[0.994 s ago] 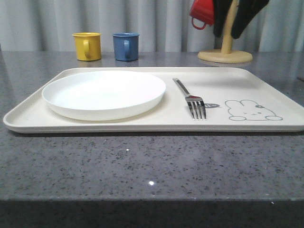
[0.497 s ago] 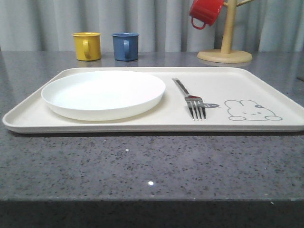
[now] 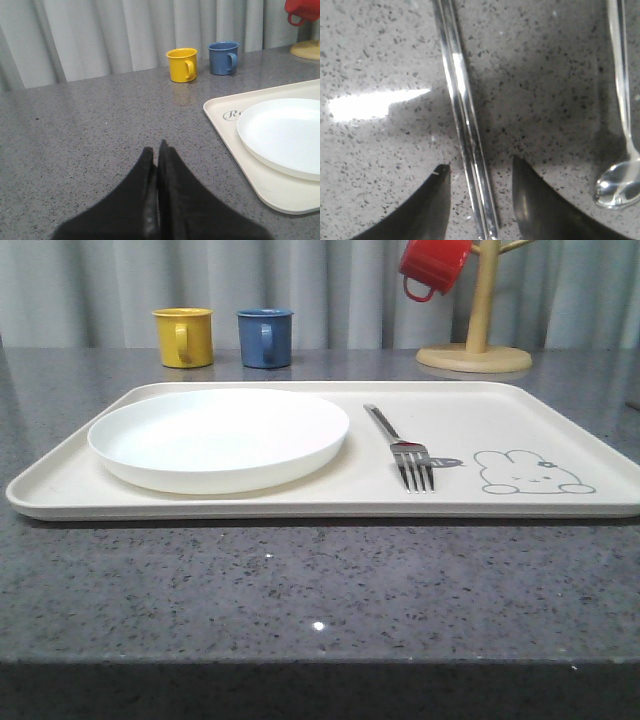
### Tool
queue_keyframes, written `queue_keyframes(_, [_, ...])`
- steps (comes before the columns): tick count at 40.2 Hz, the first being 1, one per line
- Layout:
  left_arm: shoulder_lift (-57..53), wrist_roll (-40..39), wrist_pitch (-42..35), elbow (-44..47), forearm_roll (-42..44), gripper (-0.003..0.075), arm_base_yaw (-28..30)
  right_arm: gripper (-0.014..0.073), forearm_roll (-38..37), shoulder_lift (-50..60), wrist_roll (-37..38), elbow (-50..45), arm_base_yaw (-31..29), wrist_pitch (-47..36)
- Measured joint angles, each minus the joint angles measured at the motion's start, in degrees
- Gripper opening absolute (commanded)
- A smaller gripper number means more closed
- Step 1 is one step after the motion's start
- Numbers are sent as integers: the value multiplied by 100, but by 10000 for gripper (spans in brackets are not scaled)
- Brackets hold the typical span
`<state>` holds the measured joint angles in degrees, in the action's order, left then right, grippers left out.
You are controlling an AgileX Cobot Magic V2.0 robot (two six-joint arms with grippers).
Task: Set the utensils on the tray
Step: 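Move the right gripper over the steel chopsticks and grasp them, then place the chopsticks on the tray beside the fork and release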
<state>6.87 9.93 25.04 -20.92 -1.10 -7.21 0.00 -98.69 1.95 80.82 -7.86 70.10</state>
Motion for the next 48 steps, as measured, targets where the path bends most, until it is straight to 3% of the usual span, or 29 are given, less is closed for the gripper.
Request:
queue_keyframes(12, [0, 0, 0, 0, 0, -18, 0, 299, 0, -257, 0, -13, 0, -50])
queue_keyframes(28, [0, 0, 0, 0, 0, -18, 0, 24, -65, -257, -12, -13, 0, -53])
queue_keyframes(39, [0, 0, 0, 0, 0, -18, 0, 20, 0, 17, 165, -13, 37, -42])
queue_keyframes(48, [0, 0, 0, 0, 0, -18, 0, 20, 0, 606, 605, 483, 662, 4])
